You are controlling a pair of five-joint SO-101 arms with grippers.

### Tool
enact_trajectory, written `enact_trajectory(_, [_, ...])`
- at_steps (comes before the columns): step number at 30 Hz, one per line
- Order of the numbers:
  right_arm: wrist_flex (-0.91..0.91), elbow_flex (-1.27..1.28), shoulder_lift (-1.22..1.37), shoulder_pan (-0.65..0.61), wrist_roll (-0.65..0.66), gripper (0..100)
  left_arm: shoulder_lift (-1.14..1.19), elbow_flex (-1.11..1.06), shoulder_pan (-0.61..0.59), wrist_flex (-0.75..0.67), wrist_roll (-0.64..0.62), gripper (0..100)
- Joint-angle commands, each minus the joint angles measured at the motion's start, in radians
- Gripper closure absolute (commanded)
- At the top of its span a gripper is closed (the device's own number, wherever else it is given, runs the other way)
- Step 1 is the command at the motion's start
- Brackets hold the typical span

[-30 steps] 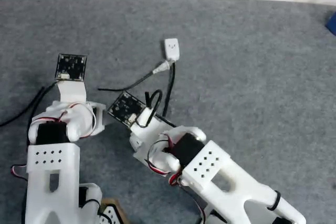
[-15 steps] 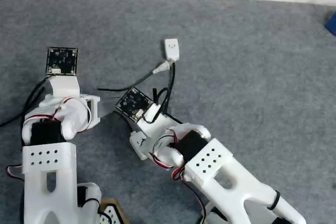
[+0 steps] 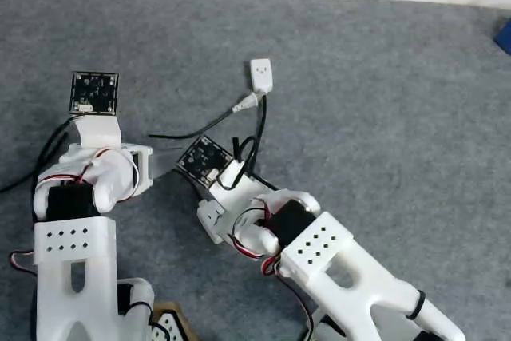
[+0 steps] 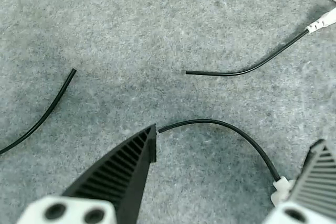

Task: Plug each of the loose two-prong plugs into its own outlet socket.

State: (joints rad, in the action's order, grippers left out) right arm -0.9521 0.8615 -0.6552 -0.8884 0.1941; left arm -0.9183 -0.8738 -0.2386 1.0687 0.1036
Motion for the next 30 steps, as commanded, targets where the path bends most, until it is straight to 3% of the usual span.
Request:
enact_trajectory(1, [0.053, 0.016, -0.008, -0.013, -0.012, 99.4, -0.012, 0.041, -0.004, -0.012, -0.009, 58])
enact_trajectory(24, [0.087, 0.058, -0.007, -0.045, -0.029, 99.4, -0.012, 0.041, -0.005, -0.012, -0.009, 58])
enact_trajectory(30, [0.171, 0.136, 0.010, -0.047, -0.025, 99.4, -0.013, 0.044, -0.002, 0.012, -0.008, 58])
